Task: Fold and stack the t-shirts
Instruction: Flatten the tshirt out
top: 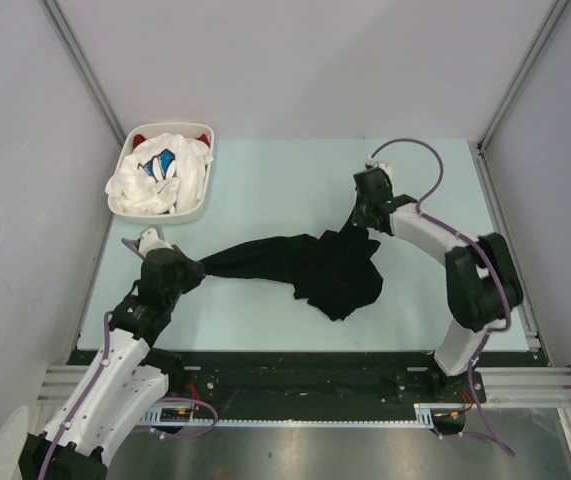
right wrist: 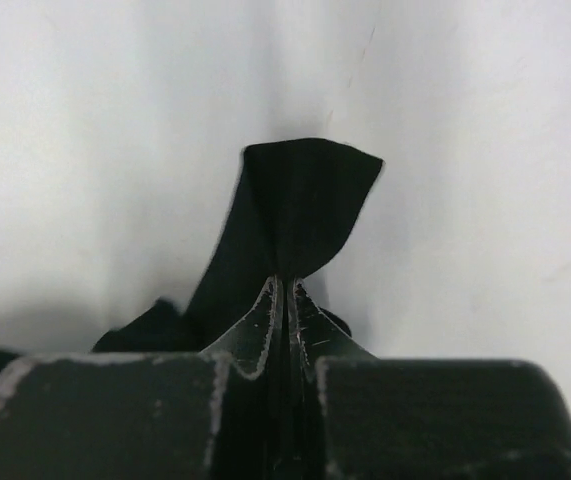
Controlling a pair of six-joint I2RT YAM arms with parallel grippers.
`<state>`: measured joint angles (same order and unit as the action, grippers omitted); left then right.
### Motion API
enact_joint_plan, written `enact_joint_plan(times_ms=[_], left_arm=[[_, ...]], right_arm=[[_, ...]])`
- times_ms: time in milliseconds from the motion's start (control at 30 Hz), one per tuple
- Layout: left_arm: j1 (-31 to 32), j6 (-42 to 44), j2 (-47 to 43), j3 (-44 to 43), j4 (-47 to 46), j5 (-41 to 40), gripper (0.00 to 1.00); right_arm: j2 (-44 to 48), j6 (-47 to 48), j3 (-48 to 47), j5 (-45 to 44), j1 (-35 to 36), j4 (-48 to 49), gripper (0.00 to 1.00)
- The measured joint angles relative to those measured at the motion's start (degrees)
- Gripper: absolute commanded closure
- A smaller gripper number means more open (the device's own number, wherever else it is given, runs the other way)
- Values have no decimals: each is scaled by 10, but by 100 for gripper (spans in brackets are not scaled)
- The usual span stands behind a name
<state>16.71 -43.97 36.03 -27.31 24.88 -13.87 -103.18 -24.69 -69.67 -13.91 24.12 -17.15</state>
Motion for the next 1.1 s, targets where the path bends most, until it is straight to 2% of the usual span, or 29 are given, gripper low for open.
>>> enact_joint_plan(times_ms=[100,233,467,567,700,833,900,1100], left_arm=[[0,15,2,-50,0,8,100],[0,40,5,-124,-3,23,100],[0,91,64,-275,11,61,100],[0,112,85,-369,27,82,100],[0,140,92,-495,39,117,100],[0,161,71,-577,27,159,100],[-1,169,50,-602,28,169,99],[-1,182,12,-676,23,171,100]], right_arm=[[88,24,-24,-39,0,-19,100],[184,58,-109,-87,1,-25,100],[279,120,-192,-178,29,-28,100],[297,155,-230,-221,80,-50,100],[328,243,-276,-313,211,-32,100],[395,397,-276,-427,378,75,100],[431,474,-275,-471,435,152,100],[483,591,-297,-549,461,283,100]])
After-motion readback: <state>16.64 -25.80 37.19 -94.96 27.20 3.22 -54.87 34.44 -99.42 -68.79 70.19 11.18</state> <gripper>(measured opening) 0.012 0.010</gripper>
